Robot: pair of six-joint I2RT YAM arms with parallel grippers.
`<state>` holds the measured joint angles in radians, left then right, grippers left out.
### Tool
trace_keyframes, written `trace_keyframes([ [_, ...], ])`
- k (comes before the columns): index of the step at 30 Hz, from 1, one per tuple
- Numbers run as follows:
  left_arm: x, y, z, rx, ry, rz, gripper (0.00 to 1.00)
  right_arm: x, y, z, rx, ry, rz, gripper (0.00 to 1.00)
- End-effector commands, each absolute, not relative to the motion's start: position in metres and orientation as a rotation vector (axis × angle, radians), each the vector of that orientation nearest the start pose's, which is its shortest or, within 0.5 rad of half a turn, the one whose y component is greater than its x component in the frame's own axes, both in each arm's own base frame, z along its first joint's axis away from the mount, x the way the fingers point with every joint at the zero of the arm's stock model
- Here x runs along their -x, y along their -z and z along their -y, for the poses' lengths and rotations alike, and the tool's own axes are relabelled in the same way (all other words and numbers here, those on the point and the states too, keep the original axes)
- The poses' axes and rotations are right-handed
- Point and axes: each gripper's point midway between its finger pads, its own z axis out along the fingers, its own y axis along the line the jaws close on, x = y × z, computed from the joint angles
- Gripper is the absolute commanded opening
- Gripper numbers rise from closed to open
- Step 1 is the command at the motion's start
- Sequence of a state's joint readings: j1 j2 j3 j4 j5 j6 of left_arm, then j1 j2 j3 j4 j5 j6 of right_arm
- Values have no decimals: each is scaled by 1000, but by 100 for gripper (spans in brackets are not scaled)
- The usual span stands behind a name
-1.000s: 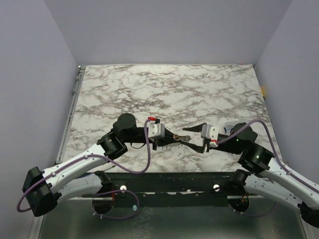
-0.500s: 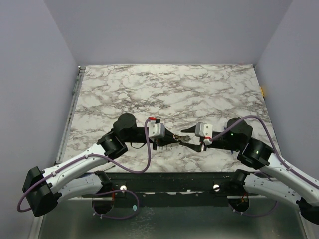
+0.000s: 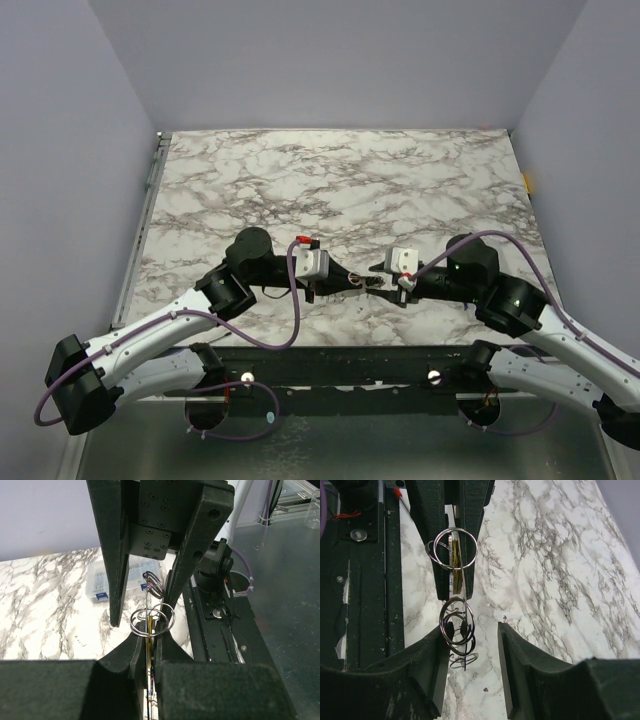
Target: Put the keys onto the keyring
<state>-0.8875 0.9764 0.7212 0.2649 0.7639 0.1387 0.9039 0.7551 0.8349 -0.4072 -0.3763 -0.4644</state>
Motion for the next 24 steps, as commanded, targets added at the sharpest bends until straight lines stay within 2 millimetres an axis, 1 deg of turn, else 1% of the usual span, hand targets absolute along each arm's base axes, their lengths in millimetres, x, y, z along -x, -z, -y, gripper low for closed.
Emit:
trace_keyframes([
  [1,-109,-302,329,-1338,1183,-968,0,-132,-273,-258,1420,-702,-1284,49],
  [3,-108,-301,329,-1339,1184,-968,0,-130,-279,-262,1413,-729,-1263,49],
  [5,-108,-301,330,-1341,1186,-969,0,-128,-281,-266,1415,-754,-1247,44],
  [7,-108,-301,330,-1341,1186,-968,0,-128,-280,-269,1425,-767,-1245,32],
  [9,-108,-301,330,-1341,1187,-969,0,-129,-276,-271,1436,-768,-1254,11],
  [10,-108,-302,329,-1339,1185,-966,0,-130,-273,-272,1440,-767,-1261,2],
  [11,-109,-302,329,-1338,1182,-965,0,-130,-273,-271,1439,-763,-1261,1],
  [15,-112,-301,329,-1327,1166,-975,1,-133,-276,-268,1426,-736,-1273,1],
  [16,-113,-299,329,-1322,1158,-983,9,-136,-275,-266,1421,-719,-1291,1],
  [19,-120,-296,327,-1307,1122,-1008,37,-149,-276,-258,1366,-644,-1352,0],
  [21,-129,-291,325,-1294,1060,-1044,51,-158,-277,-252,1326,-584,-1390,1],
  [23,-139,-286,321,-1284,985,-1080,61,-167,-274,-244,1299,-526,-1442,1],
  [24,-145,-285,318,-1276,947,-1095,72,-172,-273,-241,1287,-493,-1472,1],
])
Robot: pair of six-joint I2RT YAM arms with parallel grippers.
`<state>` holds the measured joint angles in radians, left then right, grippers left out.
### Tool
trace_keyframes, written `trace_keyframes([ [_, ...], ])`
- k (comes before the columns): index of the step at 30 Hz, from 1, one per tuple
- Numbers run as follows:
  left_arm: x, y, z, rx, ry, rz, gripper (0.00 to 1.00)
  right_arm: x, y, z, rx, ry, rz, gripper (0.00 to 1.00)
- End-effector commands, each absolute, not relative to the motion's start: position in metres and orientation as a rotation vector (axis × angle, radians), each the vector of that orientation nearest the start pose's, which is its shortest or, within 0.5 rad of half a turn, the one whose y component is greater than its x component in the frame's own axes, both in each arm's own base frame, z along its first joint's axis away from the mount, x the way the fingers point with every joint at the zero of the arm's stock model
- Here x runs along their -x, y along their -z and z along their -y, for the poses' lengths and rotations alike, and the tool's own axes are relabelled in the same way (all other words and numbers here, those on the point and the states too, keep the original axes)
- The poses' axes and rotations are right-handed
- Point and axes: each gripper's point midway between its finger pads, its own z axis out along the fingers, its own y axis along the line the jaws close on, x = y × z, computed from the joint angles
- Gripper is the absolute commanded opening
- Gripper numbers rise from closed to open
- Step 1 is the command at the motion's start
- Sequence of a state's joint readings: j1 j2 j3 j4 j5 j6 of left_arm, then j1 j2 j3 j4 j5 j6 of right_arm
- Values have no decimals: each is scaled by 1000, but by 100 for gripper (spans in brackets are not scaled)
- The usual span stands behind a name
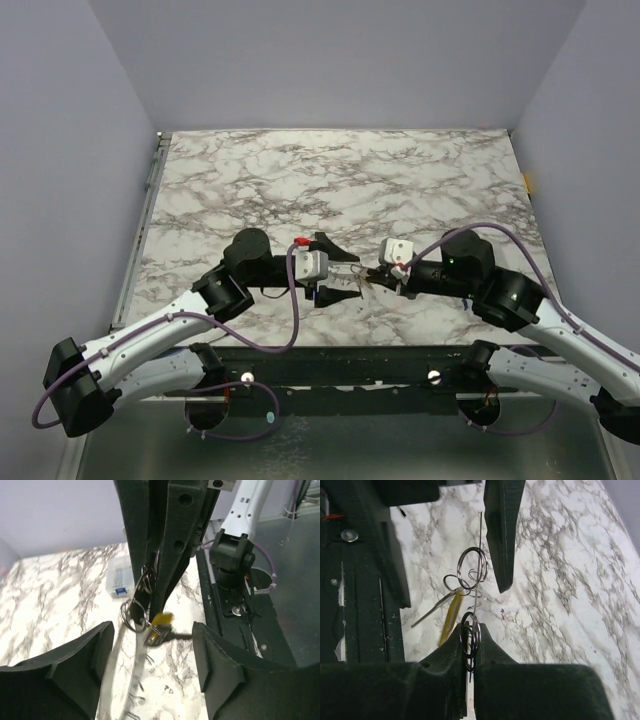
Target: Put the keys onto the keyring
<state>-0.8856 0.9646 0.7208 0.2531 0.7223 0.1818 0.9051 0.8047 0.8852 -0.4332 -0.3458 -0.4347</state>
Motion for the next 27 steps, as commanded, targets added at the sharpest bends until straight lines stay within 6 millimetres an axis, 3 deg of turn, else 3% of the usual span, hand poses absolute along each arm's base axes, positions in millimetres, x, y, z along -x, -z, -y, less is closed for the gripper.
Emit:
trace_keyframes([
  [1,-151,-282,316,-1269,907,-1118,78,-176,-270,-237,1275,-462,-1508,1],
  [6,-173,-282,306,-1191,789,-1210,85,-192,-258,-223,1249,-333,-1651,0],
  [11,-184,-286,299,-992,837,-1383,86,-208,-257,-210,1193,-209,-1714,0],
  [15,-181,-283,295,-793,946,-1464,83,-214,-261,-209,1149,-190,-1712,0],
  [19,-173,-269,298,-628,1055,-1465,73,-217,-263,-212,1128,-191,-1714,0],
  [24,-148,-260,314,-688,1131,-1352,74,-212,-270,-220,1138,-255,-1677,0],
  [27,-146,-259,317,-715,1127,-1278,74,-205,-278,-225,1150,-308,-1647,0],
])
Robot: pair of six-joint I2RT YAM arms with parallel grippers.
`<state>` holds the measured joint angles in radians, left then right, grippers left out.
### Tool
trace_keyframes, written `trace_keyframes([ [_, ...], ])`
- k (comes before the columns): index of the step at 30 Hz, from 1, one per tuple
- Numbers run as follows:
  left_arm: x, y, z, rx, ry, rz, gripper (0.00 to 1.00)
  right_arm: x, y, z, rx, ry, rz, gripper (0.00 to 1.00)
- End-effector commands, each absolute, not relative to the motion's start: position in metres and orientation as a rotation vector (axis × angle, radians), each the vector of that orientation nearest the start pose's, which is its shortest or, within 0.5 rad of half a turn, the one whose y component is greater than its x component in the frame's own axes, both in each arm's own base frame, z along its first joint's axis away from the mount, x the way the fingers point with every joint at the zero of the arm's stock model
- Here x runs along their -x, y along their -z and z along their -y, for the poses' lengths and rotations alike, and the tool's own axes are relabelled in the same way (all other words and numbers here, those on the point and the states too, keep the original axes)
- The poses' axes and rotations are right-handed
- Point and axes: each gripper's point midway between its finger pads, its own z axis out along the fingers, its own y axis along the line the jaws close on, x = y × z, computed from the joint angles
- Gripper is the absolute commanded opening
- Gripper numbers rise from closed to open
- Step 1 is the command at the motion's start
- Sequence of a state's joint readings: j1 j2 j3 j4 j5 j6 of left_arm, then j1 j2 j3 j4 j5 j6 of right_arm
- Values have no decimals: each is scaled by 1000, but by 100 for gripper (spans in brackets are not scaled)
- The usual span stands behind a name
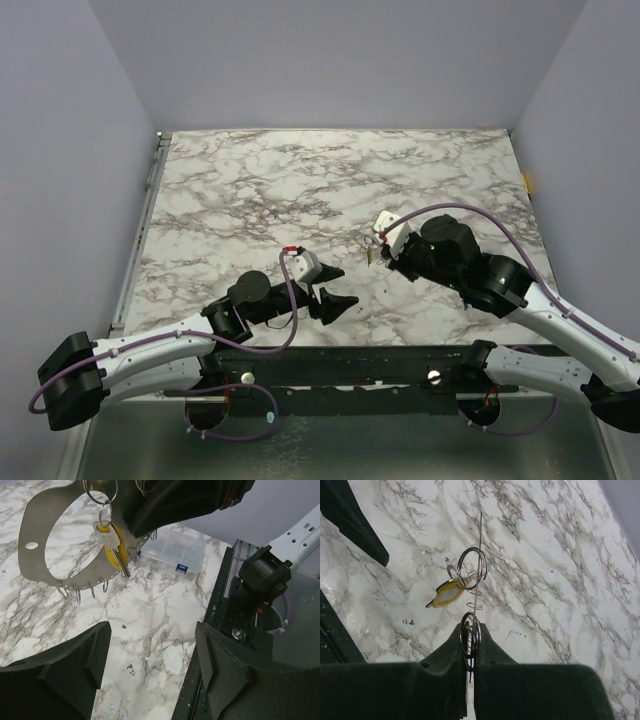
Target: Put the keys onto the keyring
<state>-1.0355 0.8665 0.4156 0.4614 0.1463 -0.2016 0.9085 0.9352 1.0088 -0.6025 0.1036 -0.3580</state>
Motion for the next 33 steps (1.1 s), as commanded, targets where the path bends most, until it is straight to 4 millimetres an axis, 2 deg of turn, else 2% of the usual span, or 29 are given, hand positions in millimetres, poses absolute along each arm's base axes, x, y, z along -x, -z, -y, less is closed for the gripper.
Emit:
trace_keyframes([
  [1,-146,-259,318,-720,1121,-1257,74,-203,-279,-226,1160,-326,-1639,0],
  [10,-141,-264,330,-735,1169,-1133,73,-174,-275,-237,1234,-494,-1547,0],
  [12,-143,-267,330,-711,1174,-1124,69,-171,-276,-238,1234,-518,-1542,0],
  [16,-143,-277,334,-693,1191,-1085,62,-169,-274,-240,1249,-528,-1547,0],
  [23,-142,-276,345,-720,1203,-1065,61,-167,-273,-241,1265,-538,-1550,0],
  [29,-145,-277,352,-712,1178,-1065,49,-164,-274,-243,1282,-555,-1545,0],
  [33,-143,-275,358,-723,1173,-1067,49,-161,-273,-243,1292,-568,-1543,0],
])
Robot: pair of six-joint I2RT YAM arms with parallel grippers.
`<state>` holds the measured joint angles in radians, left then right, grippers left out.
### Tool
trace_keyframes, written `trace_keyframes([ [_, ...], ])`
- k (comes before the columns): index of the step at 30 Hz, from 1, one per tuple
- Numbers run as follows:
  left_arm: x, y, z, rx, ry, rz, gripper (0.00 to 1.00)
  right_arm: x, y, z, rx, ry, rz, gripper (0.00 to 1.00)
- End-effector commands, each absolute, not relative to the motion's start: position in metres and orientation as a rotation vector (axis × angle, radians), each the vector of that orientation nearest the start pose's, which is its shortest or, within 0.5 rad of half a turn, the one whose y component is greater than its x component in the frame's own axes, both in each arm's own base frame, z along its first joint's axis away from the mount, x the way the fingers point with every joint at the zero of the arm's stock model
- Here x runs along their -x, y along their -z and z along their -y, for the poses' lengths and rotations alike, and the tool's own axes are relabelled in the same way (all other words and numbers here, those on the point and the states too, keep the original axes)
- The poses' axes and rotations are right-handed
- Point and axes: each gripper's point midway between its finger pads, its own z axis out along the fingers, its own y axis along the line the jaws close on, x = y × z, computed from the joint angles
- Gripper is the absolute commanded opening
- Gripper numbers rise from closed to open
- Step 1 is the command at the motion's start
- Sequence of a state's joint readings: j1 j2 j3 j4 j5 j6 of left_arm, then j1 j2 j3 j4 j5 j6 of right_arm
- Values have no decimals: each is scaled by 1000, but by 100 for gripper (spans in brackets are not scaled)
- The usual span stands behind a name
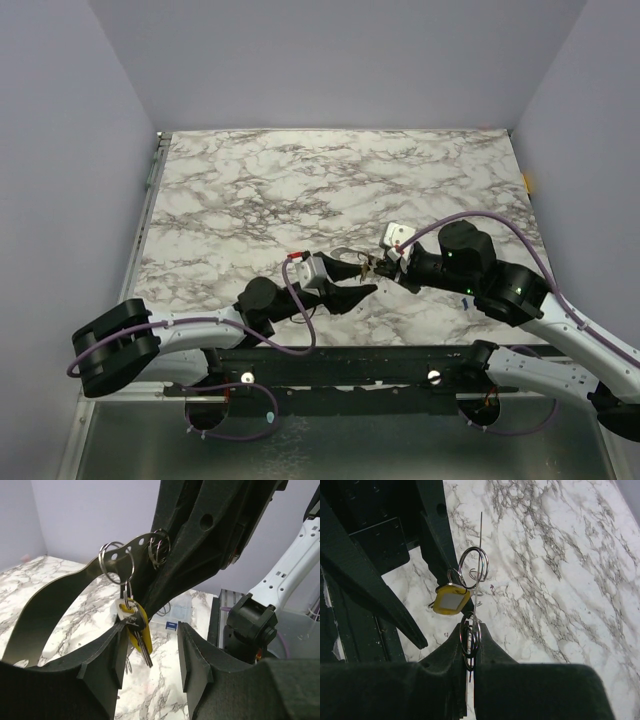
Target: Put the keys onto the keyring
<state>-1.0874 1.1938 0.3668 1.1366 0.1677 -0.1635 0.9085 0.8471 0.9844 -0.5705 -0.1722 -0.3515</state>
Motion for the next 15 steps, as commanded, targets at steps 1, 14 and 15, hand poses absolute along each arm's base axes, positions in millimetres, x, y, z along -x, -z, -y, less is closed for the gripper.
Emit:
trace_keyframes([
  [1,-142,-275,359,-725,1174,-1065,48,-161,-273,-244,1293,-572,-1542,0],
  [14,-139,-276,357,-722,1165,-1056,14,-162,-269,-239,1285,-549,-1557,0],
  [15,-140,-276,356,-717,1166,-1061,11,-163,-269,-239,1282,-543,-1558,0],
])
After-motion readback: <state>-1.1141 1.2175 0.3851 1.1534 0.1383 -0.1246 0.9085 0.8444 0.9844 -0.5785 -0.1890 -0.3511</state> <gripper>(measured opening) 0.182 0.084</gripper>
